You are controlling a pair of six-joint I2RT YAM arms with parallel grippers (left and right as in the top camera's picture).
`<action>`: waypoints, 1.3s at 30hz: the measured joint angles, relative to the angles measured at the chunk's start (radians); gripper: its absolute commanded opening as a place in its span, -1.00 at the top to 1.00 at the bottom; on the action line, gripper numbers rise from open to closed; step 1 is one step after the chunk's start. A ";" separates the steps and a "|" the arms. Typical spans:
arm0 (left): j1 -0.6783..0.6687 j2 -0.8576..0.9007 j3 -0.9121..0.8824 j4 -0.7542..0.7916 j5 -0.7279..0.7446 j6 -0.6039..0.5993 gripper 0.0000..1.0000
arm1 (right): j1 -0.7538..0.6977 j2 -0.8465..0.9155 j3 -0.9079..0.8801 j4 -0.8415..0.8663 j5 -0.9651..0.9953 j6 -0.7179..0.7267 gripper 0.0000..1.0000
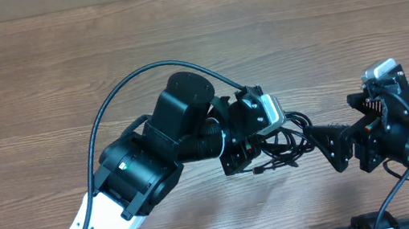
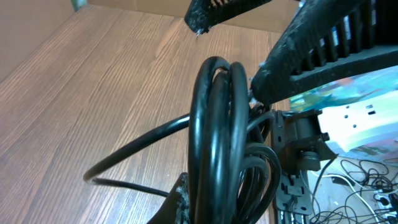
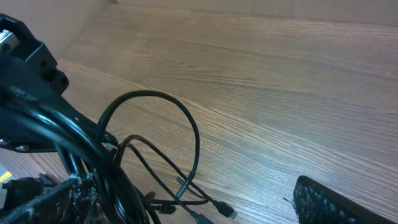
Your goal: Untangle cables
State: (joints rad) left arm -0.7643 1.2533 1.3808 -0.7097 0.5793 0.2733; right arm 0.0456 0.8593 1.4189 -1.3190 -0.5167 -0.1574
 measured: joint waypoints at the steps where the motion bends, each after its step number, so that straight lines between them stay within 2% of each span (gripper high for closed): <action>1: 0.000 0.000 0.000 0.004 0.009 0.000 0.92 | 0.000 0.000 0.000 -0.001 0.000 0.000 -1.00; 7: 0.000 0.002 0.000 0.052 0.099 0.000 0.91 | 0.000 0.000 0.000 -0.003 -0.003 0.000 -1.00; 15: 0.000 0.005 0.000 0.052 0.132 0.000 0.92 | 0.000 0.000 0.000 -0.002 0.000 0.000 -1.00; 24: -0.005 0.005 0.000 0.063 0.177 -0.012 0.92 | 0.000 0.000 0.000 0.087 -0.005 0.002 -1.00; 33: -0.067 0.006 0.000 0.067 0.206 -0.016 0.92 | 0.002 0.039 0.000 0.122 -0.004 0.035 -1.00; 39: -0.109 0.008 0.000 0.068 0.206 -0.021 0.91 | 0.003 0.068 0.000 0.121 0.097 0.096 -1.00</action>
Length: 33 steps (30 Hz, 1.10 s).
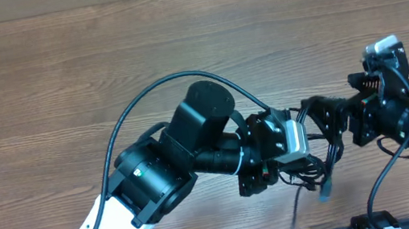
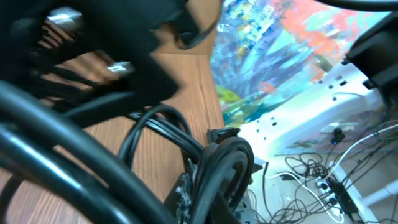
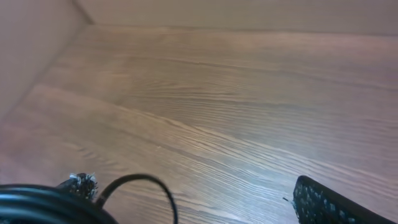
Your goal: Untangle cables
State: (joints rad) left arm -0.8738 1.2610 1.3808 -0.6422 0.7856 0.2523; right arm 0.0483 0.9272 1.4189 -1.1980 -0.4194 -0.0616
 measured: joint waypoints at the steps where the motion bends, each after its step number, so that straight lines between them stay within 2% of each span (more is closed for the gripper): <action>1: -0.003 0.000 0.000 0.000 0.001 -0.003 0.92 | 0.000 0.004 0.000 -0.001 0.030 0.013 -1.00; 7: -0.004 0.001 0.000 0.002 0.016 -0.011 0.92 | 0.007 0.024 0.000 -0.011 0.223 0.106 -1.00; 13: -0.010 0.001 0.000 -0.040 0.061 -0.013 0.92 | 0.005 0.102 0.000 -0.054 0.531 0.247 -1.00; 21: -0.010 0.001 0.000 -0.075 0.055 -0.013 0.93 | 0.003 0.170 0.000 -0.103 0.633 0.329 -1.00; 27: -0.010 0.000 0.000 -0.077 -0.096 -0.069 0.92 | 0.003 0.170 0.000 -0.150 0.652 0.345 -1.00; 31: -0.010 0.000 0.000 -0.092 -0.253 -0.183 0.92 | -0.001 0.170 0.000 -0.177 0.663 0.354 -1.00; 33: -0.007 0.000 0.000 -0.095 -0.336 -0.281 0.92 | -0.001 0.170 0.000 -0.206 0.663 0.365 -1.00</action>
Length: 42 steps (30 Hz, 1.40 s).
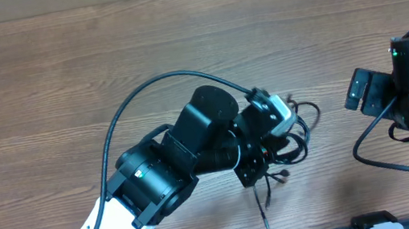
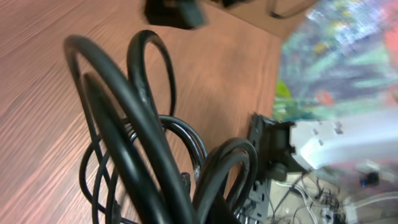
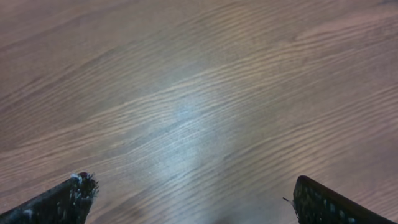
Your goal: Untangle cables
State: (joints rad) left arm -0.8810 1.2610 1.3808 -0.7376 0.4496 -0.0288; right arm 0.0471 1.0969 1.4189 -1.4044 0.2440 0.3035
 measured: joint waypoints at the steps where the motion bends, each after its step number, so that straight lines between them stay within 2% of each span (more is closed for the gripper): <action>1: 0.008 0.000 0.000 0.001 -0.019 -0.037 0.91 | 0.000 0.000 0.000 -0.009 0.000 0.004 -1.00; 10: 0.173 0.000 0.000 -0.001 -0.050 -0.423 0.92 | 0.000 0.000 0.000 -0.069 -0.069 0.111 -1.00; 15: 0.183 0.000 0.000 0.003 -0.050 -0.570 0.92 | -0.001 0.000 0.000 -0.010 -0.348 -0.015 -0.99; 17: 0.183 0.000 0.000 0.004 -0.050 -0.603 0.92 | -0.001 0.000 0.000 0.028 -0.488 -0.080 -0.98; 18: 0.183 0.000 0.000 0.004 -0.050 -0.623 0.92 | -0.001 0.000 0.000 0.058 -0.618 -0.143 -0.96; 22: 0.183 0.000 0.000 0.005 -0.049 -0.653 0.92 | -0.001 0.000 0.000 0.087 -0.955 -0.343 -0.95; 26: 0.195 0.000 0.000 0.046 -0.019 -0.653 0.92 | -0.001 0.000 0.000 0.087 -1.149 -0.472 -0.93; 31: 0.196 -0.002 0.000 0.124 0.066 -0.628 0.92 | -0.001 0.000 0.000 0.085 -1.225 -0.520 -0.62; 36: 0.196 -0.002 0.000 0.129 0.108 -0.608 0.92 | -0.001 0.000 0.000 0.073 -1.300 -0.600 -0.51; 39: 0.196 -0.002 0.000 0.132 0.124 -0.600 0.92 | -0.001 0.000 0.000 0.068 -1.339 -0.644 -0.18; 42: 0.196 -0.002 0.000 0.142 0.133 -0.600 0.92 | -0.001 0.000 0.000 0.063 -1.342 -0.657 -0.05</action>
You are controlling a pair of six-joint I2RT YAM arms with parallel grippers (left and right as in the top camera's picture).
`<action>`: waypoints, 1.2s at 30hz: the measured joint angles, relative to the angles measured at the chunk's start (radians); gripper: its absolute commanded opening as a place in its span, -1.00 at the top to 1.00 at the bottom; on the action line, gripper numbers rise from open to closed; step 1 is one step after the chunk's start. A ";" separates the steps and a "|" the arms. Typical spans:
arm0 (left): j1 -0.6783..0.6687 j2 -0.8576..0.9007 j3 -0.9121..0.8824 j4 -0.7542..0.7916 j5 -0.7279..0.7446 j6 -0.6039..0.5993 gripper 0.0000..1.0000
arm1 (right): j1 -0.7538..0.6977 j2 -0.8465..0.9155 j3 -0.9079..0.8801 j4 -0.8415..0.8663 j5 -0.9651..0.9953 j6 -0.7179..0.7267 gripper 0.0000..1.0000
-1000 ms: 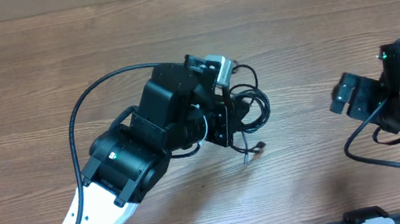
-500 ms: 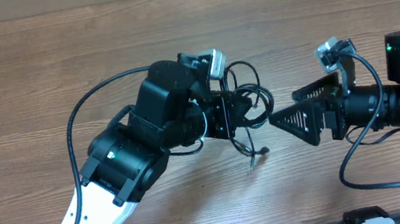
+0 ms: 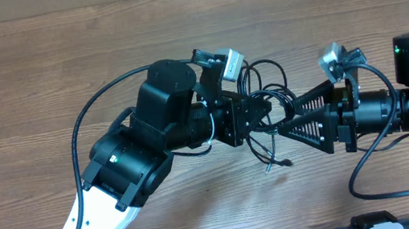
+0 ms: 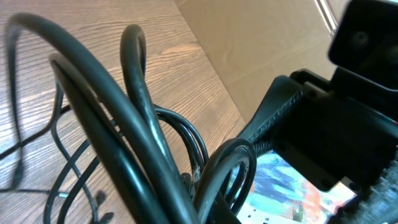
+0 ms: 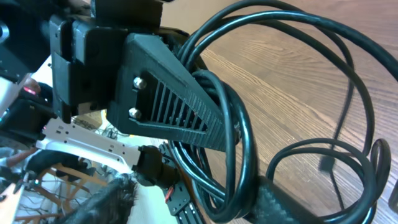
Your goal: Untangle cables
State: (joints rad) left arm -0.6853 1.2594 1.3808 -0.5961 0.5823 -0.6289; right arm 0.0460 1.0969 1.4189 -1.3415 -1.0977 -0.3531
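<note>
A tangle of black cables [image 3: 266, 89] hangs at mid-table with my left gripper [image 3: 257, 115] shut on it. In the left wrist view the thick loops [image 4: 143, 143] fill the frame and run down into the jaws. My right gripper [image 3: 284, 115] reaches in from the right and stands open. In the right wrist view several loops [image 5: 249, 124] pass between its fingers and lie against the right finger [image 5: 286, 202]. The left gripper's ribbed finger [image 5: 161, 93] sits just behind them. A thin loose end with a plug [image 3: 285, 163] trails toward the front.
The wooden table [image 3: 36, 75] stretches left and back to a cardboard wall. The left arm's own supply cable [image 3: 85, 132] arcs over its elbow. The right arm's body fills the right edge.
My right gripper was drawn back at the right edge, facing bare table. Now it is at the bundle with loops between its open fingers. The left gripper has turned and holds the bundle farther back.
Both grippers were first at the bundle near the table's middle. Then they were together a little farther right, with a cable end hanging toward the front. Then the right gripper was apart and empty while the left kept the bundle. Now the right is among the loops again.
</note>
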 measured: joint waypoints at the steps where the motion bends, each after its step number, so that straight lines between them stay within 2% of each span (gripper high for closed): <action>1: 0.000 0.000 0.000 0.006 0.003 0.000 0.92 | 0.000 0.000 0.000 -0.002 0.000 -0.004 -0.03; 3: 0.000 0.000 0.000 0.027 0.009 0.000 0.92 | 0.000 0.000 0.000 -0.008 -0.002 -0.008 0.00; 5: 0.000 0.000 0.000 0.035 0.012 0.000 0.91 | 0.000 0.000 0.000 -0.013 -0.003 -0.009 0.16; 7: 0.000 0.000 0.000 0.042 0.019 0.000 0.92 | 0.000 0.000 0.000 -0.015 -0.003 -0.014 0.51; 10: -0.002 0.000 0.000 0.044 0.032 0.000 0.92 | 0.000 0.000 0.000 -0.021 0.002 -0.014 0.89; 14: -0.002 0.002 0.000 0.049 0.036 0.000 0.91 | 0.000 0.000 0.000 -0.021 0.003 -0.014 0.92; 17: -0.002 0.004 0.000 0.055 0.036 0.001 -0.06 | 0.000 0.000 0.000 -0.021 0.006 -0.014 0.92; 18: -0.002 0.006 0.000 0.062 0.035 0.002 -0.52 | 0.000 0.000 0.000 -0.021 0.012 -0.013 0.92; 20: -0.001 0.009 0.000 0.057 0.035 0.005 -0.82 | 0.000 0.000 0.000 -0.023 0.042 -0.013 0.92; 22: 0.001 0.009 0.000 0.040 0.035 0.006 -1.00 | 0.000 0.000 0.000 -0.024 0.103 0.018 0.92; 30: 0.110 0.009 0.000 -0.122 0.034 0.015 -1.00 | 0.000 0.000 -0.002 0.026 0.467 0.271 0.92; 36: 0.110 0.009 0.000 -0.126 0.034 0.015 -1.00 | 0.000 0.000 -0.002 0.125 0.441 0.338 0.92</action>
State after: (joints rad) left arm -0.5751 1.2682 1.3811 -0.7223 0.6159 -0.6136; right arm 0.0456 1.0969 1.4170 -1.2163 -0.6563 -0.0154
